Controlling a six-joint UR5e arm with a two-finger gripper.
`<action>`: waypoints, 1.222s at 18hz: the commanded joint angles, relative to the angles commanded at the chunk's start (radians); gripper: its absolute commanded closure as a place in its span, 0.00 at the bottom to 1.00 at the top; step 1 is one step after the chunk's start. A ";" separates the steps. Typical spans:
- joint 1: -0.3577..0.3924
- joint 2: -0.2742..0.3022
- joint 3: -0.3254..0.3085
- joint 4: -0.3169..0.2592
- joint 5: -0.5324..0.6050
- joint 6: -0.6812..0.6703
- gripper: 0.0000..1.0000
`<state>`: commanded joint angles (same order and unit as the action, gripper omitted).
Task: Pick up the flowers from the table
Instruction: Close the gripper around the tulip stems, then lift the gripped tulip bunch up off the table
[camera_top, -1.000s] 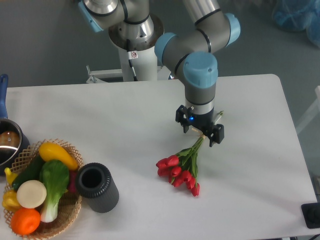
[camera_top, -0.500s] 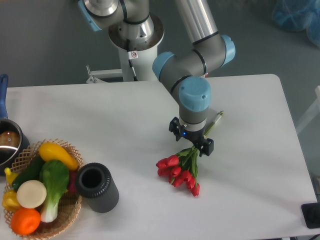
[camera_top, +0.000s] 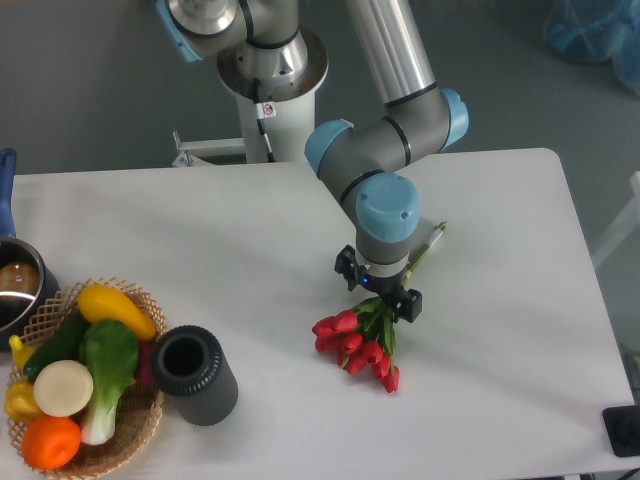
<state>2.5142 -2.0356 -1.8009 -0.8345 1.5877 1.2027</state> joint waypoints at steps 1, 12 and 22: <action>0.000 -0.002 -0.002 0.000 0.002 -0.005 0.56; -0.008 0.032 0.064 -0.002 0.008 -0.166 1.00; 0.028 0.107 0.169 -0.098 0.006 -0.155 1.00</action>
<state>2.5418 -1.9283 -1.6324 -0.9324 1.5938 1.0477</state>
